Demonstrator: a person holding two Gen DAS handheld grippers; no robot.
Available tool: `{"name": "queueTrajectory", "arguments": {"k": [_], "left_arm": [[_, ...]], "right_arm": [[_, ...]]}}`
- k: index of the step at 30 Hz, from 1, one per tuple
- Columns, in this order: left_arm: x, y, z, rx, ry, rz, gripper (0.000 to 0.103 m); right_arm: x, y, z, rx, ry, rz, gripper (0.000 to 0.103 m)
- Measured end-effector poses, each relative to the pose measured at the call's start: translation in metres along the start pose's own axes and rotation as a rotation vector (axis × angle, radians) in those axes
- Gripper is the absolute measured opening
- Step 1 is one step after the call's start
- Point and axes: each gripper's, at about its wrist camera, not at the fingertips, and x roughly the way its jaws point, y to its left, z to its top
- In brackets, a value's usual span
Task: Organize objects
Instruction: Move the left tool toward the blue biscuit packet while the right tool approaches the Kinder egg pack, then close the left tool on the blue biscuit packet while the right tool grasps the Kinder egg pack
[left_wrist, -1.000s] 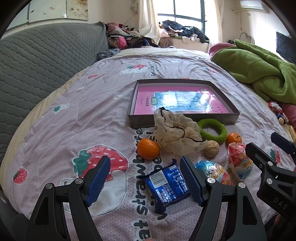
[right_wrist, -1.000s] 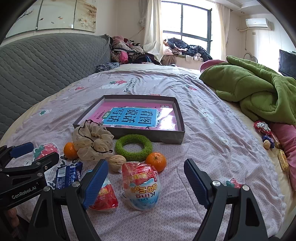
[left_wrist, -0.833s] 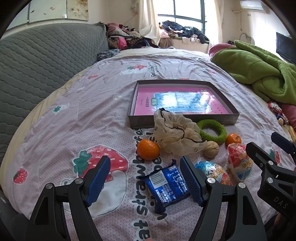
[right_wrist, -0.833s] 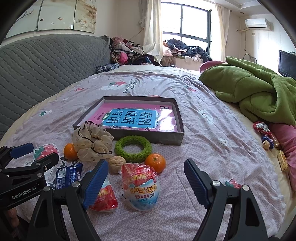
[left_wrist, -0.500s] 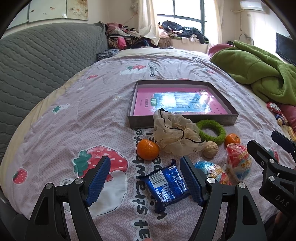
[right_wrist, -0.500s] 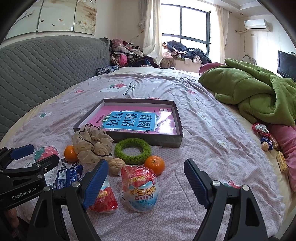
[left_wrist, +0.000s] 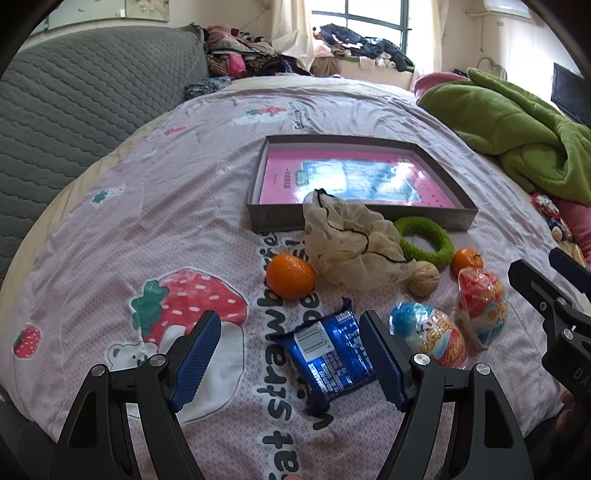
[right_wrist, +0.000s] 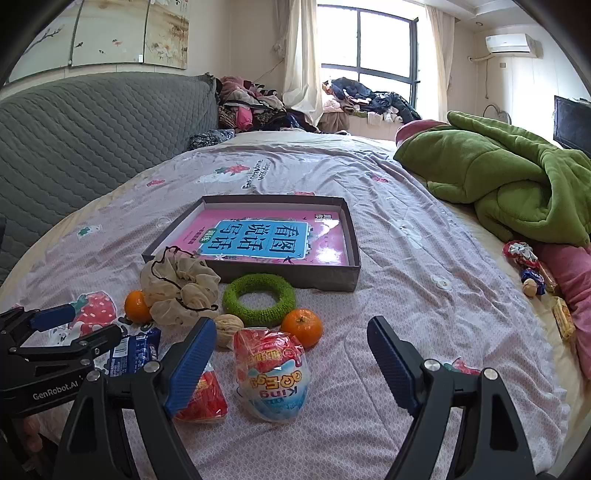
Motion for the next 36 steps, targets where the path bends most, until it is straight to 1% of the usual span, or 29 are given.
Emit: {"name": "queueTrajectory", "arguments": {"k": [6, 9, 14, 22, 30, 36], "left_arm": [[0.007, -0.005, -0.007, 0.035, 0.036, -0.019, 0.078], [0.011, -0.005, -0.009, 0.025, 0.058, -0.036, 0.078], [0.014, -0.005, -0.009, 0.009, 0.067, -0.031, 0.078], [0.028, -0.004, -0.008, -0.024, 0.116, -0.037, 0.078], [0.037, -0.009, -0.004, -0.042, 0.130, -0.043, 0.078], [0.042, -0.011, -0.007, -0.046, 0.146, -0.042, 0.078]], "right_arm": [[0.000, -0.003, -0.002, -0.004, 0.011, -0.001, 0.083], [0.000, -0.005, -0.004, -0.006, 0.017, -0.003, 0.083], [0.002, -0.004, -0.005, -0.008, 0.027, -0.004, 0.083], [0.009, -0.005, -0.009, -0.011, 0.052, -0.004, 0.083], [0.020, -0.006, -0.014, -0.012, 0.088, 0.001, 0.083], [0.025, -0.005, -0.017, -0.019, 0.106, 0.008, 0.083]]}}
